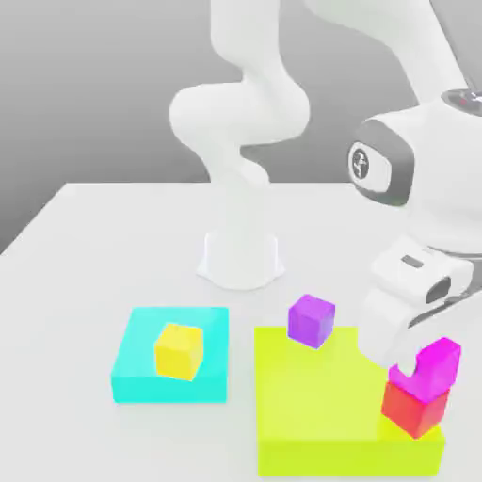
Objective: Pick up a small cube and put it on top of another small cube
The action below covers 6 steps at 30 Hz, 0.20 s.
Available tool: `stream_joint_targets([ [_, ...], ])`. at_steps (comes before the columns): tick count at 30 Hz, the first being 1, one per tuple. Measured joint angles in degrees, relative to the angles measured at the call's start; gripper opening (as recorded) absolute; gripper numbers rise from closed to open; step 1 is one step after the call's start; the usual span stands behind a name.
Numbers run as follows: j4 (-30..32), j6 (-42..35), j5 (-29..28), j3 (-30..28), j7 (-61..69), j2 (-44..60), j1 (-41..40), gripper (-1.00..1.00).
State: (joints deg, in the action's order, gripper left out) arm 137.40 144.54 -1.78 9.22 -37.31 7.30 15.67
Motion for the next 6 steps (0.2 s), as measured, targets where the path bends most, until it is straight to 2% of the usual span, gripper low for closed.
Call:
stream_joint_targets([
  [3,0.17,0.90,-0.35,-0.07,-0.23,0.72,0.05,1.00],
  [6,-0.73,-3.61,0.57,0.06,0.44,-2.98,0.01,1.00],
])
